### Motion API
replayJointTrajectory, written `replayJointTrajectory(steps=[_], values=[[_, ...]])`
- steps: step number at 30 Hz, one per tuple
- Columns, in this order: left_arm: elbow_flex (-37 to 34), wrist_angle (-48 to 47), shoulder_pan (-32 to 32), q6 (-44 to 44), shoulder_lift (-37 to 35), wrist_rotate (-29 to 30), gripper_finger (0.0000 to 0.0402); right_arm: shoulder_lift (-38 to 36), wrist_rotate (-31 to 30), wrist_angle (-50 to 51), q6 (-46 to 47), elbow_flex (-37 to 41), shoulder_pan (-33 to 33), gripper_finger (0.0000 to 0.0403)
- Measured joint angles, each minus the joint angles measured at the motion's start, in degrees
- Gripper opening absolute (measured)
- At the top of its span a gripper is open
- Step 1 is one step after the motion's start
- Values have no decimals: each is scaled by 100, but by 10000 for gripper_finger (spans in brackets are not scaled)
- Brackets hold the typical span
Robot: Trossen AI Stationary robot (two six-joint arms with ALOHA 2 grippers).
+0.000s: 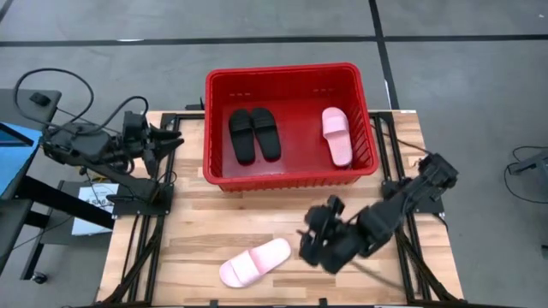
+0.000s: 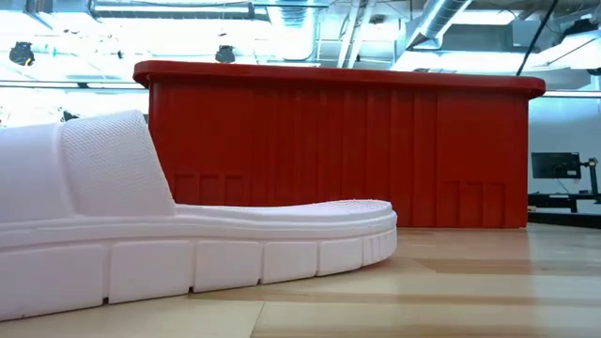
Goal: Pick and place slides into bin
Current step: Put the pink slide into the basket
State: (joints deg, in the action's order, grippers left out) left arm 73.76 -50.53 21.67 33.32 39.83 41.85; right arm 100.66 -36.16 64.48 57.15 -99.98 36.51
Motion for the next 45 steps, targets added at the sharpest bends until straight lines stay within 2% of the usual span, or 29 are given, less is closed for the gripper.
replayJointTrajectory(steps=[9, 13, 16, 20, 25, 28, 31, 33, 36, 39, 42, 45], values=[[0, 52, 0, 38, 391, 98, 136, 743, 5, -445, -1333, 7, 197, 223], [0, 53, 0, 60, 579, 98, 136, 742, -402, -491, -2576, 0, 193, 223], [0, 70, 0, 102, 752, 98, 136, 739, -715, -330, -3104, 0, 157, 223], [-2, 35, 12, 224, 924, 29, 135, 739, -608, -496, -3103, 0, -69, 223], [-2, -239, 283, 275, 921, -63, 135, 748, -647, -1771, -2246, 0, -308, 223], [-2, -446, 504, 294, 814, -46, 135, 884, -398, -2527, -1990, -4, -400, 223], [-2, -550, 734, 299, 676, -38, 135, 1165, -85, -3006, -2196, -7, -450, 223], [-2, -629, 870, 302, 595, -35, 135, 1378, 348, -2983, -2221, -4, -536, 223], [-2, -662, 1020, 302, 472, -34, 135, 1656, 1283, -2984, -1717, 6, -704, 223], [-2, -742, 1117, 302, 343, -27, 135, 1889, 2061, -3593, -1318, 7, -839, 223], [-2, -821, 1183, 297, 245, -23, 135, 1889, 2504, -4215, -1255, -3, -914, 223], [-2, -986, 1213, 282, 220, -31, 135, 1842, 2723, -4188, -1505, -13, -953, 223]])
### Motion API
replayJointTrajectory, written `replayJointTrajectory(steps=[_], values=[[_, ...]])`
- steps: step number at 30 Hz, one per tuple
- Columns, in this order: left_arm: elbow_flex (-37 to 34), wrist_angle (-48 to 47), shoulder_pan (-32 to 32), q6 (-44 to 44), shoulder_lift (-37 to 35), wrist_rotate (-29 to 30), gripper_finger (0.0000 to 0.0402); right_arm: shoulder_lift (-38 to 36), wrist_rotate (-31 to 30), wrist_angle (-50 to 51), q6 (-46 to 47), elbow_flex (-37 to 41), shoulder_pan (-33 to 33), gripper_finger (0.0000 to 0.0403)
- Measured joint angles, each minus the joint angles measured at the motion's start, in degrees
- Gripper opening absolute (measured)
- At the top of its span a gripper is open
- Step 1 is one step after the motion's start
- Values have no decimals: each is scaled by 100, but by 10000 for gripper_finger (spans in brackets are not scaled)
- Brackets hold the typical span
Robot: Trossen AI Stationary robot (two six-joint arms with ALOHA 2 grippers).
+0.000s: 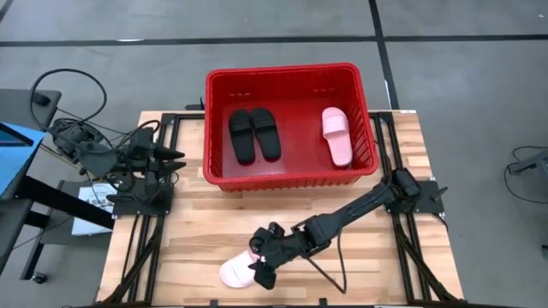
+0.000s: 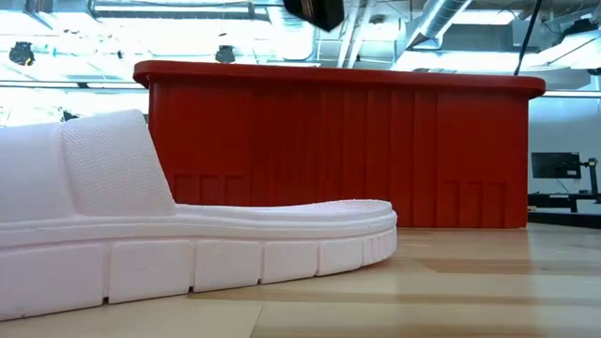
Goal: Pick and place slides into bin
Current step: Put the pink slide into the basket
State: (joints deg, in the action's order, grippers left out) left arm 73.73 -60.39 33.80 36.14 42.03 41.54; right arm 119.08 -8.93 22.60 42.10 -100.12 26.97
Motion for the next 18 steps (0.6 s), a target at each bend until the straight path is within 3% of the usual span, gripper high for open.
replayJointTrajectory(steps=[8, 18], values=[[0, -237, 0, 0, -8, -19, 135, -55, -37, 1402, -2160, 11, -40, 213], [0, -228, 0, 121, -8, -19, 135, 178, -78, 2095, -2780, 33, -327, 180]])
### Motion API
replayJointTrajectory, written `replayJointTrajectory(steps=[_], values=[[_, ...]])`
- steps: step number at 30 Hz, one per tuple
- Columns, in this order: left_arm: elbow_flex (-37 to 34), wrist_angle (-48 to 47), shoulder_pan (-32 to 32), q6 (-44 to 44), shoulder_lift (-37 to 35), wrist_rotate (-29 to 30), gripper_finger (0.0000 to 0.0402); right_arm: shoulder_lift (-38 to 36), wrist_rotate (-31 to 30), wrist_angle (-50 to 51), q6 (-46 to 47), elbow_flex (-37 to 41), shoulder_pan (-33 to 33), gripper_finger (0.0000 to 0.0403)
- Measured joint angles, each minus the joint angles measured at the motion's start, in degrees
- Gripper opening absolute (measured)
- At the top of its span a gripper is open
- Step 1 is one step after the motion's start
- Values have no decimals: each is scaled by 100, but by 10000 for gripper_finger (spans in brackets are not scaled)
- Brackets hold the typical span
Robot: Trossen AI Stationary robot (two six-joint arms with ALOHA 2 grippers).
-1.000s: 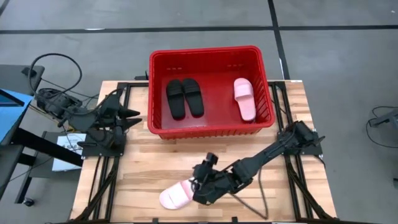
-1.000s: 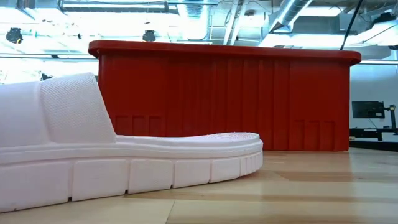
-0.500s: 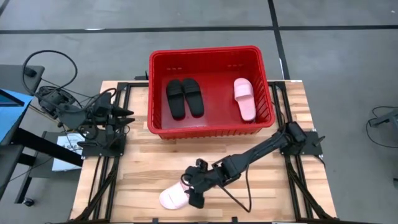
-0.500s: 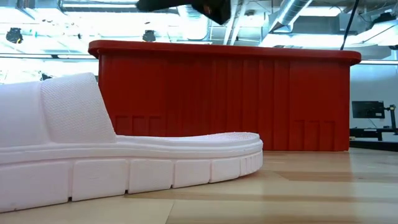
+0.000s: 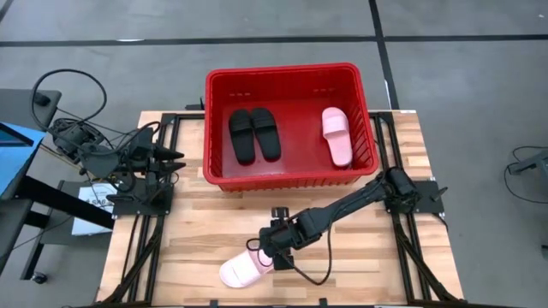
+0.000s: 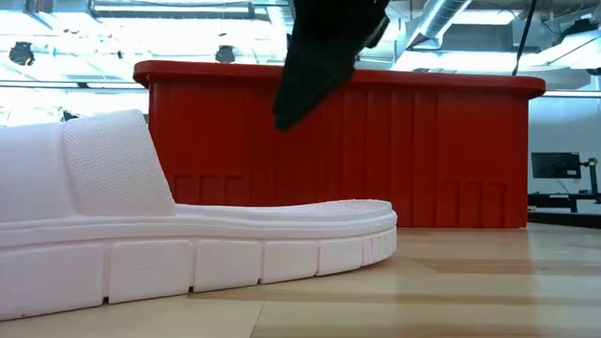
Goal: Pick and place slides into bin
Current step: Put the pink slide into the basket
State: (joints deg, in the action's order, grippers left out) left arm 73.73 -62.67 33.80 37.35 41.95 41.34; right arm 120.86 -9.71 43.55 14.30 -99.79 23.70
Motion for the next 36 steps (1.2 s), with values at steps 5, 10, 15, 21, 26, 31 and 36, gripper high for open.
replayJointTrajectory(steps=[5, 10, 15, 21, 26, 31, 36], values=[[0, 2, 0, 97, 0, 0, 135, 145, 346, -21, -655, -14, -52, 164], [0, 2, 0, 146, 2, 0, 135, 297, 398, -111, -1108, -26, -44, 155], [0, 2, 0, 150, 4, 0, 135, 321, 536, -8, -1134, -22, -20, 153], [0, 2, 0, 196, 4, 0, 135, 247, 542, 696, -573, -26, -20, 159], [0, 2, 0, 198, 4, 0, 135, 254, 952, 1165, -333, -20, -20, 165], [0, 2, 0, 198, 4, 0, 135, 254, 1097, 1158, -360, -20, -17, 165], [0, 3, 0, 197, 4, 0, 135, 254, 1114, 1119, -421, -20, -127, 157]])
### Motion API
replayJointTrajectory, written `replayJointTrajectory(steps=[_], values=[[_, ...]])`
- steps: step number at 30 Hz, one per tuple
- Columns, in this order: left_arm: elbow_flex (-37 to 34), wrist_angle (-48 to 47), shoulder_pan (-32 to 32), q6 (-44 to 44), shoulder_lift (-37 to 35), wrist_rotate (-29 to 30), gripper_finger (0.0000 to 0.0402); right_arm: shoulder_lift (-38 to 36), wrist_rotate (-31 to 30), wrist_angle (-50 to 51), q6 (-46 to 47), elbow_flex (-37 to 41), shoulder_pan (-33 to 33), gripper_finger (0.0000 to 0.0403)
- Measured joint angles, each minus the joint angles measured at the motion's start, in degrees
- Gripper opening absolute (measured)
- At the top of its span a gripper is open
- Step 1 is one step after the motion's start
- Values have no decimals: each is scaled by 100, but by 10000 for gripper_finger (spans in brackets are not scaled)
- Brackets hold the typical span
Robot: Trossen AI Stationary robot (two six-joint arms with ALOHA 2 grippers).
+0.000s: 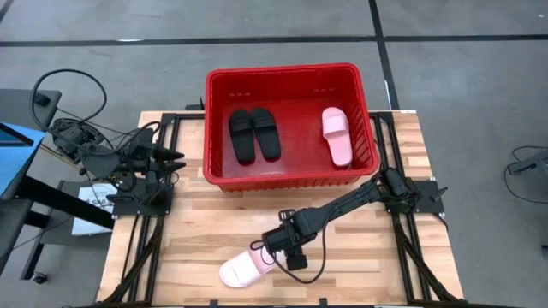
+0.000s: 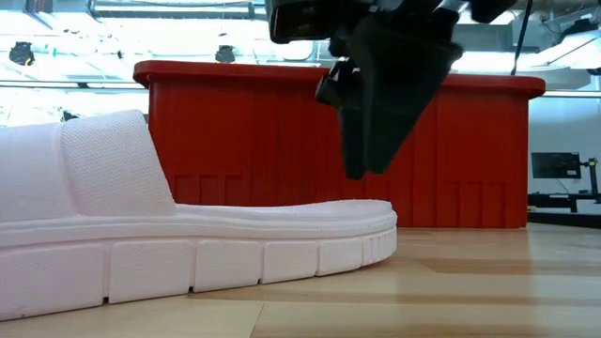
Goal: Pick and place slides into bin
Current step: Put the pink slide into the basket
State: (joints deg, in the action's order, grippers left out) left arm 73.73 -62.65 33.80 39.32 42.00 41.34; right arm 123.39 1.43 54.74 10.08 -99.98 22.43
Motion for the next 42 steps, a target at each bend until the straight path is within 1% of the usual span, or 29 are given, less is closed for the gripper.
replayJointTrajectory(steps=[6, 9, 13, 20, 23, 26, 33, 36, 37, 39, 40, 42], values=[[0, 1, 0, -1, 0, 0, 135, 4, 49, -455, -208, -97, -100, 155], [0, -1, 0, -1, 2, 0, 135, -1, 172, -917, -670, -311, -104, 157], [0, 0, 0, -1, 1, 0, 135, -2, 168, -1436, -1271, -354, -100, 156], [0, -1, 0, -1, 2, 0, 135, 76, 124, -1744, -2337, -361, -165, 151], [0, 0, 0, -1, 2, 0, 135, 72, -43, -1967, -2952, -369, -161, 150], [0, -1, 0, -1, 2, 0, 135, 72, -170, -2191, -3331, -365, -160, 152], [0, 0, 0, -1, 2, 0, 135, 74, -186, -2367, -3972, -367, -142, 152], [0, -1, -2, -1, 2, 0, 135, 241, -403, -2512, -4041, -368, -115, 154], [0, -1, -2, -1, 2, 0, 135, 263, -417, -2423, -4055, -348, -102, 155], [0, -1, 0, -1, 0, 0, 135, 409, -447, -2632, -4122, -382, -65, 157], [0, -1, -2, -1, 2, 0, 135, 477, -520, -2700, -4214, -392, -39, 159], [0, -1, -1, -1, 2, -7, 135, 584, -950, -2632, -4360, -345, 48, 160]])
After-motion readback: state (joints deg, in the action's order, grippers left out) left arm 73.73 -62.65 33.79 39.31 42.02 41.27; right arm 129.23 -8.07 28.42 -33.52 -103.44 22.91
